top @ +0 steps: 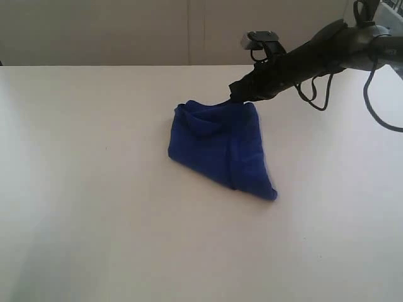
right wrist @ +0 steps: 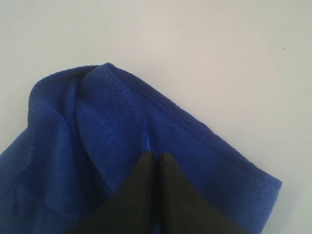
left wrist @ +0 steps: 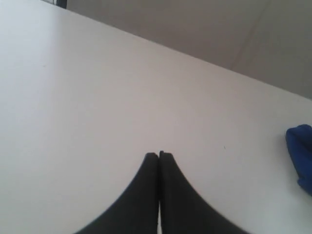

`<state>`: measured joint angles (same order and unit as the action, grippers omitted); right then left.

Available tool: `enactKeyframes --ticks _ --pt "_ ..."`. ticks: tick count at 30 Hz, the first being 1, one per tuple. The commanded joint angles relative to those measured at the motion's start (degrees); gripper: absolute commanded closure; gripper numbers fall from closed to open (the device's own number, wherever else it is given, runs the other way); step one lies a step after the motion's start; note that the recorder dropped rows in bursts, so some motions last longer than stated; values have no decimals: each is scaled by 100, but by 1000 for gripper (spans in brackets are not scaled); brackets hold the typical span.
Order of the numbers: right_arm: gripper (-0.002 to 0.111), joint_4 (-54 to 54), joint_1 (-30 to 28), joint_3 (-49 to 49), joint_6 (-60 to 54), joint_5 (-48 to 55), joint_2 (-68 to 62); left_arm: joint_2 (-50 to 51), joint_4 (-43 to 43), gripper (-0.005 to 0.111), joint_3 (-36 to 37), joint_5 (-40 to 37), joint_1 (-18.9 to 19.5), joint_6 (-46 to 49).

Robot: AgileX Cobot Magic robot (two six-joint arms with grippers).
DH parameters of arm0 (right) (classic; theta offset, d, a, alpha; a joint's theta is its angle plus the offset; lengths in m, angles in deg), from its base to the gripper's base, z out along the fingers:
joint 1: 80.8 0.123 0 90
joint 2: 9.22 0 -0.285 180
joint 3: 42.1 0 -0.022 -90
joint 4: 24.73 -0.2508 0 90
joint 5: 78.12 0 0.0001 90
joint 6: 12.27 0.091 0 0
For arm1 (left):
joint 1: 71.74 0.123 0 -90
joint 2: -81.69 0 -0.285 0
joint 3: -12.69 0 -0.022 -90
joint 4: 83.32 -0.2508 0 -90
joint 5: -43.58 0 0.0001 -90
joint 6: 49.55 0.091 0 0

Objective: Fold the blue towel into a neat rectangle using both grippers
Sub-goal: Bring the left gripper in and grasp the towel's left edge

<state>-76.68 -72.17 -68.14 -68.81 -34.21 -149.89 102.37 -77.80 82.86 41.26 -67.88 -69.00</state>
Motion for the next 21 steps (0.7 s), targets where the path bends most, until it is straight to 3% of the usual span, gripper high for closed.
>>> enactKeyframes --ticks 1,2,4,7,11,14,18,21 --pt "108 20 -30 5 42 -28 1 1083 -18 107 -250 334 -383 36" --pt "108 20 -30 5 42 -28 1 1699 -151 107 -480 514 -722 145" --pt "108 20 -30 5 42 -2 1 2294 -300 107 -778 469 -1008 168" --pt "108 20 -30 5 42 98 1 3663 -589 107 -1853 -202 -1448 472" --pt "108 60 -30 5 42 152 1 4872 -589 107 -2958 -945 -1681 795" --pt "108 273 -30 5 42 173 1 6361 -552 107 -4153 -1287 -2056 922" --pt "108 473 -30 5 42 146 -32 8089 77 107 -5457 -1090 -2523 922" --pt "108 503 -30 5 42 -33 -97 8849 468 107 -6106 -1009 -2735 922"
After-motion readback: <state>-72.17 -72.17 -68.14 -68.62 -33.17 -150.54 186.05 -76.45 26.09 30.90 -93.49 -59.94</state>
